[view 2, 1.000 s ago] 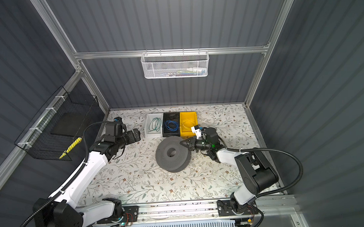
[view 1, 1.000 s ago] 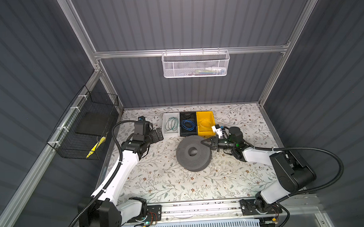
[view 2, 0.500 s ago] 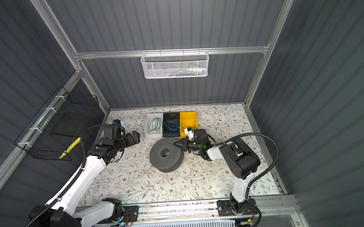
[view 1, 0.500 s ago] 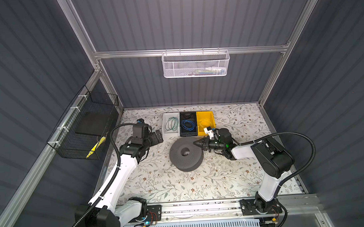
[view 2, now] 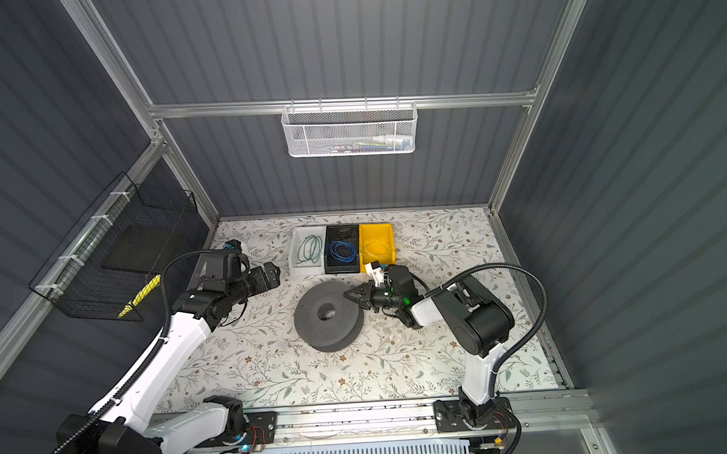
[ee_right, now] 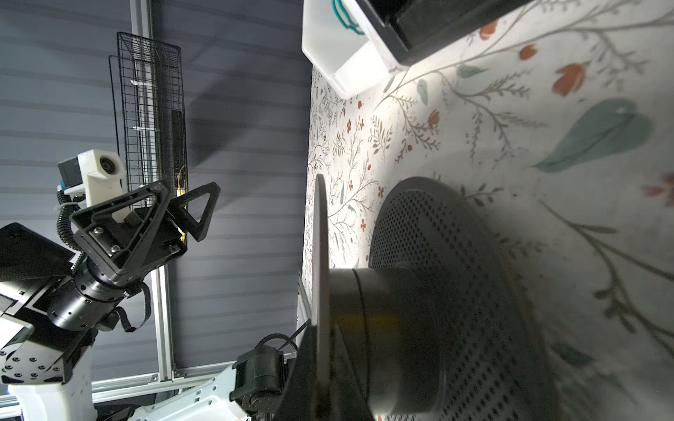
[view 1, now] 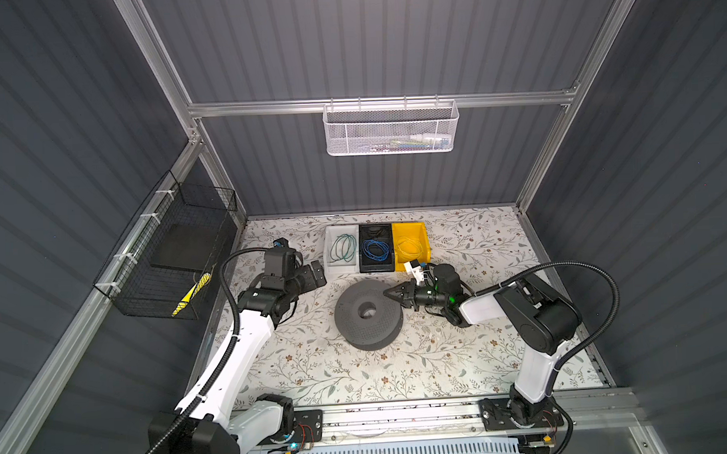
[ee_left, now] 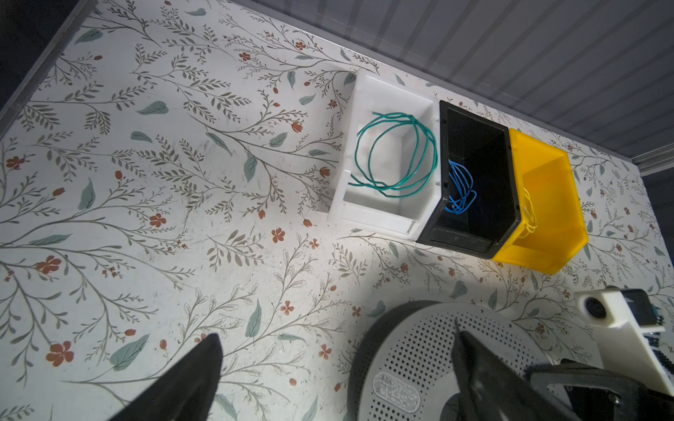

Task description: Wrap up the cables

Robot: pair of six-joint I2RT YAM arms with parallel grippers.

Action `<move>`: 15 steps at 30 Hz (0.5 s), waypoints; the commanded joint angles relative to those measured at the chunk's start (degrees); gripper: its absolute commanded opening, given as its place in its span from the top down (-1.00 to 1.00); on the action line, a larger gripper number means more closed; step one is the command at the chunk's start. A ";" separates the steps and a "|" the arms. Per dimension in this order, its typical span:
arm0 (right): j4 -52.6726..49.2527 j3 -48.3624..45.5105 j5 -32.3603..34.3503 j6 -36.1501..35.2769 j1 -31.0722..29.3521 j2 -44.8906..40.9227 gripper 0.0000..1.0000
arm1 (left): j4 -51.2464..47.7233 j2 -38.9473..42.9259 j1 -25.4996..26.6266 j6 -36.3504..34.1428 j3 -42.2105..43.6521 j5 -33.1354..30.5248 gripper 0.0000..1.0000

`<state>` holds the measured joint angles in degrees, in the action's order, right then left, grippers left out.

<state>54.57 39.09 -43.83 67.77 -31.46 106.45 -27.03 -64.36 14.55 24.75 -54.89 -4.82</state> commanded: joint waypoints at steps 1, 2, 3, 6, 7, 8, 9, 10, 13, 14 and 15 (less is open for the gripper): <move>-1.22 -1.38 1.22 -1.29 -0.97 0.26 0.78 | -1.00 0.55 -0.40 0.74 0.12 0.70 -0.99; -1.37 -1.68 1.34 -1.30 -1.05 0.23 0.74 | -1.07 0.37 -0.40 0.69 0.01 0.82 -0.99; -1.48 -2.20 1.23 -1.35 -1.14 0.12 0.73 | -1.17 0.02 -0.40 0.55 -0.28 1.23 -0.99; -2.23 -4.71 1.68 -2.82 -1.13 -0.51 0.69 | -1.85 -0.89 -0.40 0.13 -1.28 2.46 -0.98; -2.80 -5.53 1.85 -3.45 -1.05 -0.82 0.69 | -2.08 -0.98 -0.40 -0.04 -1.62 2.72 -0.98; -3.18 -5.90 1.62 -3.77 -0.99 -0.79 0.67 | -2.33 -1.11 -0.40 -0.32 -1.81 2.79 -0.98; -3.32 -6.02 1.48 -3.88 -1.01 -0.80 0.65 | -2.54 -1.05 -0.40 -0.32 -1.89 2.80 -0.98; -3.49 -6.04 1.45 -4.05 -1.06 -0.88 0.57 | -2.58 -1.04 -0.40 -0.45 -2.06 2.84 -0.98; -6.14 -5.68 2.61 -5.82 -0.92 -2.74 0.40 | -3.34 -1.21 -0.40 -0.58 -2.45 2.92 -0.99; -8.73 -5.50 3.53 -7.38 -0.80 -4.10 0.32 | -3.89 -1.41 -0.39 -0.63 -2.64 2.97 -0.98; -11.50 -5.31 4.44 -8.90 -0.82 -5.50 0.25 | -4.26 -1.45 -0.40 -0.68 -2.76 3.13 -0.98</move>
<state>48.97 33.76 -41.25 63.22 -32.25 104.29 -28.86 -65.28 14.55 24.67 -55.40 -2.90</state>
